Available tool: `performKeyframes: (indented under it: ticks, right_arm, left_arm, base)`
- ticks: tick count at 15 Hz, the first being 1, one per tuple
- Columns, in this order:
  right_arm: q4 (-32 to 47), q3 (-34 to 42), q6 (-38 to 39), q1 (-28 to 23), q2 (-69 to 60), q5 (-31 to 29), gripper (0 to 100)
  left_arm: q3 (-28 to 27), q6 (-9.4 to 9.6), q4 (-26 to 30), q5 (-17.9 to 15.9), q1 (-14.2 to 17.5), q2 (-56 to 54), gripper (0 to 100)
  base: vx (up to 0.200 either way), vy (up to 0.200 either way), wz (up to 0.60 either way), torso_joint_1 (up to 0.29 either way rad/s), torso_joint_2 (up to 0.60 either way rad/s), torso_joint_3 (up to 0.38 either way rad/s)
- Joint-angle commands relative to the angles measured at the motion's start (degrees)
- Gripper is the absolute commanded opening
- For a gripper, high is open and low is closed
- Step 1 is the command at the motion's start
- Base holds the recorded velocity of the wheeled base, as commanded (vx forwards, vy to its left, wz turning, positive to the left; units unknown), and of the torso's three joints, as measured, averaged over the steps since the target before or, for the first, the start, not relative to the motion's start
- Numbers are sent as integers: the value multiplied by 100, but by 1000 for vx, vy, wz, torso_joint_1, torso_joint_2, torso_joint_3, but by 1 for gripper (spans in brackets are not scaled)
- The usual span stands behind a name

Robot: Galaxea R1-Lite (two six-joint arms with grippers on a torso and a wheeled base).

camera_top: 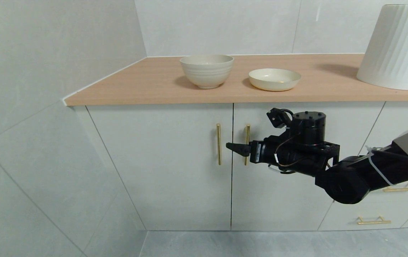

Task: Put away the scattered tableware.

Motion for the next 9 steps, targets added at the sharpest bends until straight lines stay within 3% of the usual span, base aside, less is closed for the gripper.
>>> performKeyframes:
  ticks: [1,9]
  right_arm:
    - [8,56,109,18,-119,179,100]
    - [8,276,258,238,-365,398,100]
  left_arm:
    - [0,-1,0,3,2,2,100]
    - [0,-1,0,3,2,2,100]
  base:
    - [0,0,0,0,0,0]
    - [0,0,0,0,0,0]
